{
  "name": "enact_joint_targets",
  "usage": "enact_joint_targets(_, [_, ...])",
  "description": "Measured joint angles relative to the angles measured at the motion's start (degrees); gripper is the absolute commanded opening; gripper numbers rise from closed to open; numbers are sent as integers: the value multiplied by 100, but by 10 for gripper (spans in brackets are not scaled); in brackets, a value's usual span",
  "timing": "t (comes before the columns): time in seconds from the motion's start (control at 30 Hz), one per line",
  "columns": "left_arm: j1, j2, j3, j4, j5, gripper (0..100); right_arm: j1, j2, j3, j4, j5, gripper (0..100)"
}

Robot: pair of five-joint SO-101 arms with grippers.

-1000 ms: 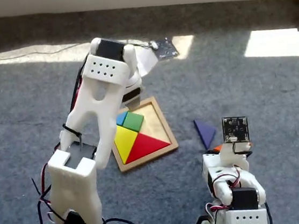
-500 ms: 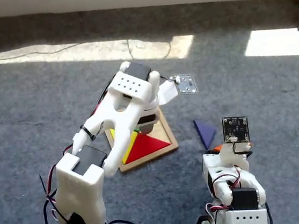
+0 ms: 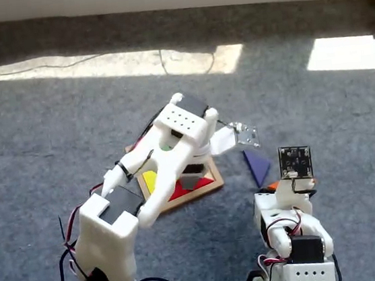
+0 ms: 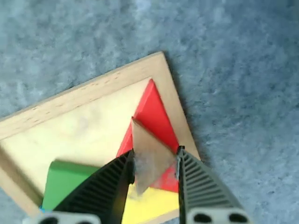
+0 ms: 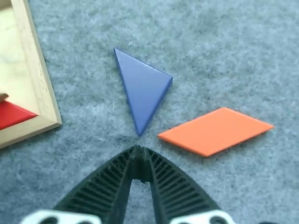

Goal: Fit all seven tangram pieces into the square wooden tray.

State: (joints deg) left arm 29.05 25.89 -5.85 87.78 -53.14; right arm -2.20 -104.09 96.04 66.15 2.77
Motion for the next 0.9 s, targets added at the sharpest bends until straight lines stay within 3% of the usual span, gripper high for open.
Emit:
enact_joint_targets(0.13, [70,0,114,0,-527,111,0,0,0,0,0,5])
enact_joint_targets(0.27, [70,0,114,0,-765,223,0,0,0,0,0,5])
enact_joint_targets(0.37, [70,0,114,0,-782,238,0,0,0,0,0,5])
enact_joint_targets(0.63, [70,0,-220,0,-255,236,0,0,0,0,0,5])
enact_joint_targets(0.9, [167,0,-949,633,316,143,0,0,0,0,0,5])
